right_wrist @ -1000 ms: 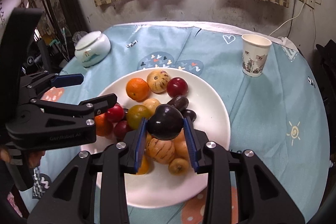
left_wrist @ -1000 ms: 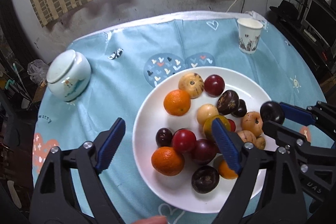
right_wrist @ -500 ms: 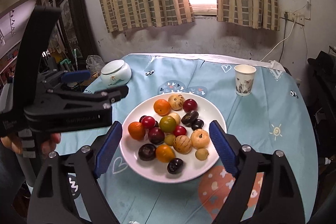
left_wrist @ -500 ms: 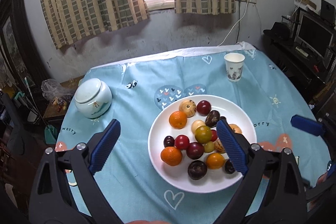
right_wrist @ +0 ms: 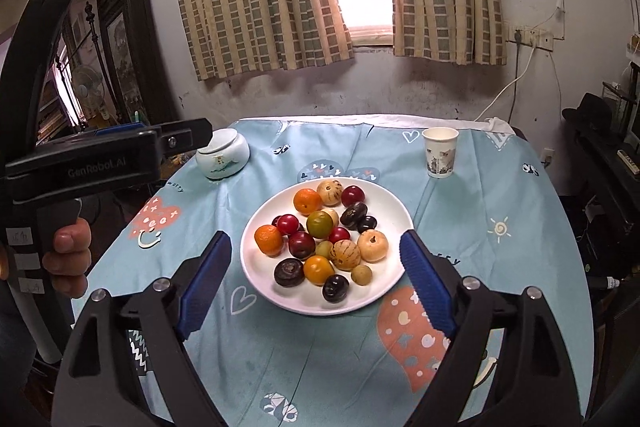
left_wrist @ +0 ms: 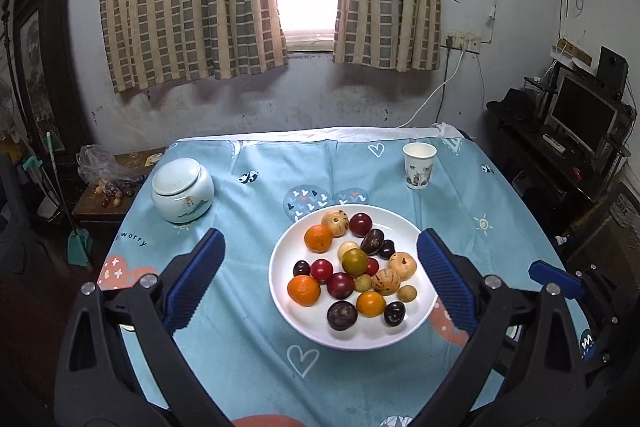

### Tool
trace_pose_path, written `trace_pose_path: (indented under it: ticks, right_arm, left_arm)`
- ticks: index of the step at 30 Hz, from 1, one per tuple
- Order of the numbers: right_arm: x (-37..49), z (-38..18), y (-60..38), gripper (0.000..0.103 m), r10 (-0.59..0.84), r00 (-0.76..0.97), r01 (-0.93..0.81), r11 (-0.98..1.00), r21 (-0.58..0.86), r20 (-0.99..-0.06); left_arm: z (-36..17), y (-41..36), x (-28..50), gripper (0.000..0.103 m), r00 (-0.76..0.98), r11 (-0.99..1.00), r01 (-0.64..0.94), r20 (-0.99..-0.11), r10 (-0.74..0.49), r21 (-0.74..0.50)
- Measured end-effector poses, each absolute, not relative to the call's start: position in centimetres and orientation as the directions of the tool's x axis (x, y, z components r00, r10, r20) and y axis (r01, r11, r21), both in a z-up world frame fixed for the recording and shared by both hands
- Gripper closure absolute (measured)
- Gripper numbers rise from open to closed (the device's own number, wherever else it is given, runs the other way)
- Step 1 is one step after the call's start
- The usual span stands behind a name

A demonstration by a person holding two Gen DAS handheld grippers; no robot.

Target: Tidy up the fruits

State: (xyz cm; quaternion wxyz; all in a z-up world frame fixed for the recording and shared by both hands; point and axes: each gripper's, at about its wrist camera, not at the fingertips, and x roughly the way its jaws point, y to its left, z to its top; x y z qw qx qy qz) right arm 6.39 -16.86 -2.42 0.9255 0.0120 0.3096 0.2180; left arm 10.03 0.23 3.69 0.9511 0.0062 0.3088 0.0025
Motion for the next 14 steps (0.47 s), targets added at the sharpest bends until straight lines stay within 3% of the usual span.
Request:
trace_pose_path:
  ticks: [14]
  right_arm:
    - [3.9,-1.8,-16.2,0.01,0.402,0.72,-0.406,0.905,0.127,-0.565]
  left_arm:
    - [6.0,0.4,7.0,0.005,0.847,0.997,-0.032,-0.528,0.067,0.075]
